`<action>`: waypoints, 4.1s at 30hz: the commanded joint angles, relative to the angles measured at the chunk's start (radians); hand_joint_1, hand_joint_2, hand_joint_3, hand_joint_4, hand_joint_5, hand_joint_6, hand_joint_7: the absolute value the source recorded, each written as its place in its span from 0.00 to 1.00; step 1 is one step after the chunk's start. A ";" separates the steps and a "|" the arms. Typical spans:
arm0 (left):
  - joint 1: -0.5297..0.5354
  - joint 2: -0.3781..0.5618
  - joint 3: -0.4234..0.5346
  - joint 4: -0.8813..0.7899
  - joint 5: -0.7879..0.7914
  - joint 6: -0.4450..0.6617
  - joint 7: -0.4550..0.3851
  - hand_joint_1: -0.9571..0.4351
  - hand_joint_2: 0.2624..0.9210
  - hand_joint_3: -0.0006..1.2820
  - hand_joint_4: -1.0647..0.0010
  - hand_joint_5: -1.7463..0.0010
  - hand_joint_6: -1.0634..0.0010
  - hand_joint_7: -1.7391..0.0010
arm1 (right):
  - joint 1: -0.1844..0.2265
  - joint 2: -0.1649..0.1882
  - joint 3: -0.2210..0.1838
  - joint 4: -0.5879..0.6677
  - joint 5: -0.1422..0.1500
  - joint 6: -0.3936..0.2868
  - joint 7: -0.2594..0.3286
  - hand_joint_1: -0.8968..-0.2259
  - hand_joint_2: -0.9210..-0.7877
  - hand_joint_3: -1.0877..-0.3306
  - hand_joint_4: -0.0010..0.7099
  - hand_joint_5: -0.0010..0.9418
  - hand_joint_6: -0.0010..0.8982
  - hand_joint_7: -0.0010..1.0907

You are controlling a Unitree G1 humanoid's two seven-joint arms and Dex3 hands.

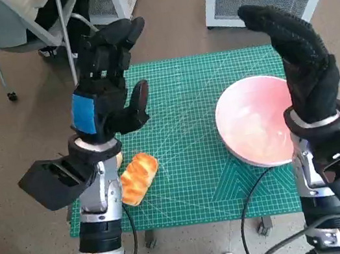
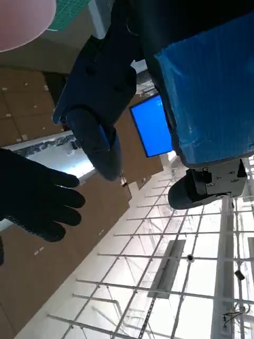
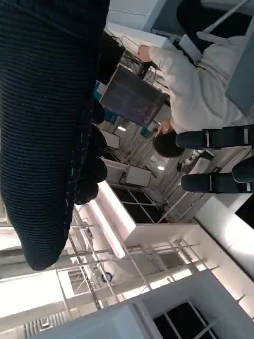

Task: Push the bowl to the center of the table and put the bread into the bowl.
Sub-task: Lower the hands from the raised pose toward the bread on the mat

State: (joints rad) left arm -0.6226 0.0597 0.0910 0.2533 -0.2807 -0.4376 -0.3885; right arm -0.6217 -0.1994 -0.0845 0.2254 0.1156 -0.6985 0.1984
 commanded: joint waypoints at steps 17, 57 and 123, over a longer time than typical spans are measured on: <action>0.002 -0.001 0.002 0.002 -0.010 -0.008 -0.009 0.46 0.63 0.68 1.00 0.66 1.00 0.44 | 0.054 -0.164 -0.277 0.316 0.002 -0.118 -0.115 0.47 0.00 0.48 0.36 0.00 0.06 0.52; 0.026 0.018 0.017 -0.036 -0.039 0.040 -0.010 0.47 0.64 0.68 1.00 0.66 1.00 0.44 | -0.102 -0.171 -0.390 1.078 0.118 0.157 -0.103 0.60 0.00 0.39 0.34 0.01 0.17 0.29; 0.175 0.089 0.060 -0.228 -0.016 0.133 0.083 0.47 0.71 0.59 1.00 0.65 1.00 0.44 | -0.347 0.098 -0.371 1.116 0.094 0.403 -0.115 0.60 0.00 0.45 0.28 0.01 0.13 0.37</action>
State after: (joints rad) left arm -0.4609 0.1396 0.1504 0.0453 -0.3101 -0.3157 -0.3121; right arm -0.9675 -0.0950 -0.4603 1.3309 0.2256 -0.3133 0.1040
